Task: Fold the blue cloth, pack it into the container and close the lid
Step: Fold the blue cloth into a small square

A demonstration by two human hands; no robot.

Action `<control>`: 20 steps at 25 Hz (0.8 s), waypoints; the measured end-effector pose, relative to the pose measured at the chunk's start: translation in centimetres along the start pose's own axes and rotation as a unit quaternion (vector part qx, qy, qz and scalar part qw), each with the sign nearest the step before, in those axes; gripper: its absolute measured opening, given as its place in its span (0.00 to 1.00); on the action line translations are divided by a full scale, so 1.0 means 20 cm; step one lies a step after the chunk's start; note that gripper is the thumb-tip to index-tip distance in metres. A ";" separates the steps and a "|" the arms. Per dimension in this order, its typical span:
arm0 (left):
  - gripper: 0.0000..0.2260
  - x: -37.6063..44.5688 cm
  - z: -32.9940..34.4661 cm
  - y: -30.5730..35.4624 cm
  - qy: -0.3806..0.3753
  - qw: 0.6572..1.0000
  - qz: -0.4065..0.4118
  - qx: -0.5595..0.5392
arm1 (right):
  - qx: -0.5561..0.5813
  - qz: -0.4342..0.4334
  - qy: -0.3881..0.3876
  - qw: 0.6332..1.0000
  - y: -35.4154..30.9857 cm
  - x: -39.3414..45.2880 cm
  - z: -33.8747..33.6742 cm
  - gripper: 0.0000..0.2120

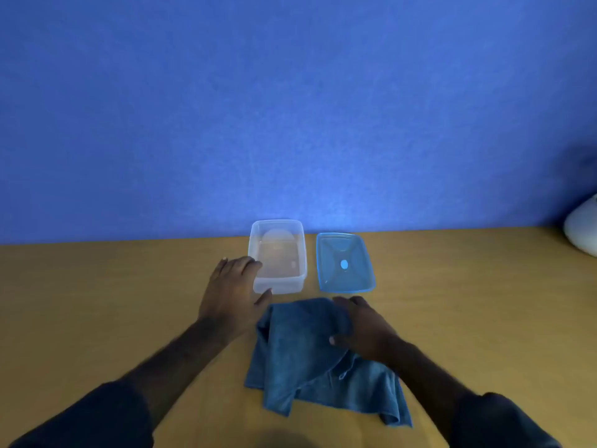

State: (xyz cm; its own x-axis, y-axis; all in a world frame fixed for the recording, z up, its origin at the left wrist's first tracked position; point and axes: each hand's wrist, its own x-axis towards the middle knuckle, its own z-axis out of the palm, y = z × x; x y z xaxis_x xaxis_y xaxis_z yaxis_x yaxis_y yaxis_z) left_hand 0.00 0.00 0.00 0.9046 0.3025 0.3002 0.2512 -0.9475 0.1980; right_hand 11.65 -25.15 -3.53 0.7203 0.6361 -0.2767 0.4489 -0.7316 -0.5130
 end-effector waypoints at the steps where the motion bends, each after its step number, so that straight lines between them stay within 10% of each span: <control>1: 0.23 -0.02 0.02 0.00 -0.008 1.000 0.006 -0.001 | -0.006 0.003 -0.015 1.000 0.01 -0.01 0.03 0.43; 10: 0.16 -0.26 0.10 0.26 -0.020 0.974 -0.032 -0.221 | 0.200 -0.029 0.189 0.961 -0.14 -0.01 0.02 0.14; 15: 0.36 -0.28 0.13 0.42 -0.095 0.967 -0.077 -0.222 | 0.407 -0.006 0.204 0.890 -0.28 -0.01 -0.12 0.10; 20: 0.16 -0.28 0.14 0.40 -0.108 0.958 -0.117 -0.239 | 0.523 0.012 0.164 0.836 -0.35 -0.06 -0.23 0.15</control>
State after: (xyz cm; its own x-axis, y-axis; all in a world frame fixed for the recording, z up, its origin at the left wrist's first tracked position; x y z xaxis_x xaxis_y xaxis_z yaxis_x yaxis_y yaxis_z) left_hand -2.13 -9.67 -2.73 0.9060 0.4233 0.0065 0.3153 -0.6847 0.6571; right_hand 10.06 -22.04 4.16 0.9061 0.3968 -0.1468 -0.1521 -0.0183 -0.9882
